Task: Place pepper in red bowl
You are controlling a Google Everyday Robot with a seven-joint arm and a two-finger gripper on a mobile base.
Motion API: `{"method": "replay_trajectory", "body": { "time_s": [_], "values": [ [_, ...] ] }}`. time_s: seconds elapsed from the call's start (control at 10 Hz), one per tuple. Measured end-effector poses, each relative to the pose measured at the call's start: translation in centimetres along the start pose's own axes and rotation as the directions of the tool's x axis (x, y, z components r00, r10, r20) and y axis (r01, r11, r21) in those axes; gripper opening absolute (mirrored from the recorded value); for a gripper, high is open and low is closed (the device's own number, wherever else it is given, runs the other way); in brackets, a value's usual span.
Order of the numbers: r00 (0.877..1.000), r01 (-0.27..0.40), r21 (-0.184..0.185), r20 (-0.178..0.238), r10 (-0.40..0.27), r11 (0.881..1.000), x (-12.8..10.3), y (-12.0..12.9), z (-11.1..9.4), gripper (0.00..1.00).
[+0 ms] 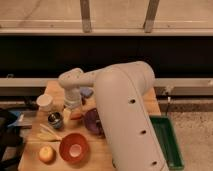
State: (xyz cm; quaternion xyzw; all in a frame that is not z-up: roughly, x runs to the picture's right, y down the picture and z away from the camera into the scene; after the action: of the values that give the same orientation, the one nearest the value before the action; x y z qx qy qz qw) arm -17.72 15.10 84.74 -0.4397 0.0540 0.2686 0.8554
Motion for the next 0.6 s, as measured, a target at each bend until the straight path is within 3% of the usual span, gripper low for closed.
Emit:
{"method": "replay_trajectory", "body": {
  "time_s": [0.4, 0.6],
  "values": [
    [1.0, -0.03, -0.021, 0.005, 0.031, 0.999, 0.7, 0.0, 1.5, 0.77],
    [0.999, -0.053, -0.011, 0.003, 0.053, 0.999, 0.8, 0.2, 1.6, 0.62]
  ]
}}
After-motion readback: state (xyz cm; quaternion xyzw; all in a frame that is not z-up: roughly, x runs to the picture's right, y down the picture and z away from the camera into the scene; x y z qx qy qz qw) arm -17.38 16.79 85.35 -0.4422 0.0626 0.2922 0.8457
